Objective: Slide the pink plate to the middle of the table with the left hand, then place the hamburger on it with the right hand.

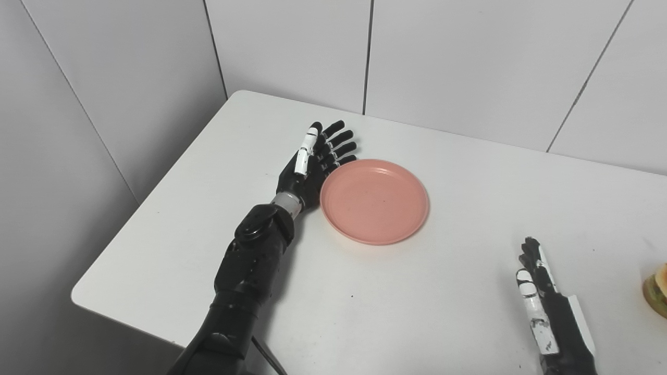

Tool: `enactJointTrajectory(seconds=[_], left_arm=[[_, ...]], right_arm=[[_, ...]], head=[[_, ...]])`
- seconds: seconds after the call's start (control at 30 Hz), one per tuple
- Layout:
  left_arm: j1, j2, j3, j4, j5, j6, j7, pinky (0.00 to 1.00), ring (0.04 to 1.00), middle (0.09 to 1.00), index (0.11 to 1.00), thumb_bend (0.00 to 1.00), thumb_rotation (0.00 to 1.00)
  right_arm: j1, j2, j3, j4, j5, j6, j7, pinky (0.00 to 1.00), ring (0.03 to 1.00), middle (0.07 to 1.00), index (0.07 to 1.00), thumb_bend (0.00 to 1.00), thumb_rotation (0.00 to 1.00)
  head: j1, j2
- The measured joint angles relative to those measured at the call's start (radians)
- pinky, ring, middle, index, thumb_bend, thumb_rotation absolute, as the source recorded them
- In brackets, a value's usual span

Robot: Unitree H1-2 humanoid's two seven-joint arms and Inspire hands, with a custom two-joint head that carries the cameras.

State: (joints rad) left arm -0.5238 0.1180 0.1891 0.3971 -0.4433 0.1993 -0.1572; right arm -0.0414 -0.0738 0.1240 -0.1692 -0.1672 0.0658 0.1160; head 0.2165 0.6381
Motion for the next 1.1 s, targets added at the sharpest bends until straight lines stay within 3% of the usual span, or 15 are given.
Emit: enactJointTrajectory(seconds=[0.23,0.3,0.4,0.6,0.73,0.77,1.1], left_arm=[[-0.012,-0.033,-0.029,0.005,0.013,0.005,-0.014,0.82,0.846,0.86,0.857,0.38,1.0],[-0.016,-0.041,-0.035,0.0,0.014,0.021,-0.01,0.83,0.843,0.856,0.854,0.38,1.0],[-0.016,-0.057,-0.045,-0.01,0.017,0.038,-0.003,0.83,0.846,0.857,0.854,0.38,1.0],[-0.016,-0.101,-0.072,-0.019,0.035,0.046,-0.005,0.84,0.85,0.86,0.852,0.38,1.0],[-0.014,-0.125,-0.082,-0.02,0.036,0.046,-0.012,0.84,0.853,0.865,0.858,0.38,1.0],[-0.012,-0.128,-0.084,-0.023,0.038,0.046,-0.012,0.84,0.854,0.865,0.859,0.39,1.0],[0.022,-0.138,-0.118,-0.052,0.046,0.043,-0.052,0.86,0.869,0.88,0.878,0.38,1.0]], right_arm=[[0.007,0.019,0.006,-0.014,-0.019,0.014,-0.011,1.0,1.0,1.0,1.0,0.27,1.0],[0.008,0.024,0.01,-0.014,-0.026,0.015,-0.018,1.0,1.0,1.0,1.0,0.27,1.0],[0.009,0.028,0.013,-0.014,-0.042,0.015,-0.025,1.0,1.0,1.0,1.0,0.27,1.0],[0.008,0.045,0.014,-0.009,-0.043,0.015,-0.043,0.99,1.0,1.0,1.0,0.31,1.0],[0.008,0.052,0.018,-0.009,-0.056,0.016,-0.05,0.99,1.0,1.0,1.0,0.31,1.0],[0.008,0.053,0.02,-0.009,-0.059,0.016,-0.052,0.99,1.0,1.0,1.0,0.31,1.0],[0.004,0.086,0.033,-0.002,-0.092,0.032,-0.083,1.0,1.0,1.0,1.0,0.29,1.0]], head=[[-0.039,0.011],[-0.089,0.023],[-0.089,0.023],[-0.166,0.04],[-0.166,0.04],[-0.201,0.044],[-0.27,0.041]])
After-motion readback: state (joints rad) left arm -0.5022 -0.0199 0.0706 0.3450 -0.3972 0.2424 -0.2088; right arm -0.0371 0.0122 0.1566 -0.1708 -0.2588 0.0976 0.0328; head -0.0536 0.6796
